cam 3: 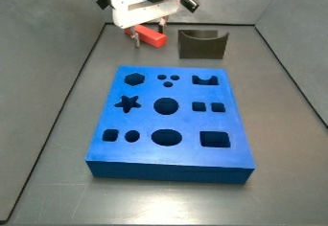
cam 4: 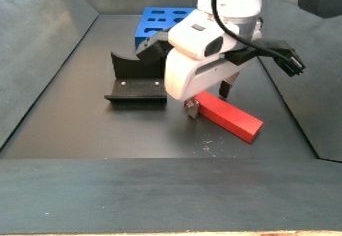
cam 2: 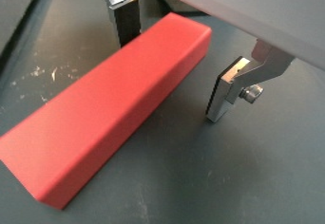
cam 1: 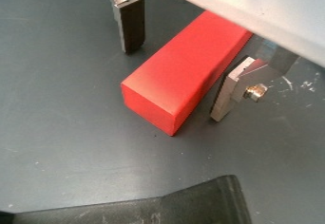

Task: Pick up the rectangle object. Move up. Place the rectangle object on the fixture. Regrasp the rectangle object. Move to above the board. Insert the rectangle object.
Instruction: Pick up the rectangle object.

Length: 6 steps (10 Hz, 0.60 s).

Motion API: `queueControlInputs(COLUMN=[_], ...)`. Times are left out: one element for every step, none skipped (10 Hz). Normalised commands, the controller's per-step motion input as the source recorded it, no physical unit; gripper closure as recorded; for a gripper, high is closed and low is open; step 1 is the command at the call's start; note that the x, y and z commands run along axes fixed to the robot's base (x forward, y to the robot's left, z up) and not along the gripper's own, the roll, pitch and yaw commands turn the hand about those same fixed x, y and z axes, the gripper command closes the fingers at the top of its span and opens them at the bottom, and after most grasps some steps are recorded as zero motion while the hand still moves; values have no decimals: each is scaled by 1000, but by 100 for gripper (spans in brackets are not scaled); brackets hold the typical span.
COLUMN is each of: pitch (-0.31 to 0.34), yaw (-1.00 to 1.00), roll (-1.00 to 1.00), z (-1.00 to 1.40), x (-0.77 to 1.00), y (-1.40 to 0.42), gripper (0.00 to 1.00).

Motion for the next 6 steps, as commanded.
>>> queueControlInputs(pitch=[0, 0, 0, 0, 0, 0], yaw=[0, 0, 0, 0, 0, 0], roll=[0, 0, -34, 0, 0, 0], z=[0, 0, 0, 0, 0, 0], x=[0, 0, 0, 0, 0, 0], y=[0, 17, 31, 0, 0, 0], gripper=[100, 100, 100, 100, 100, 100])
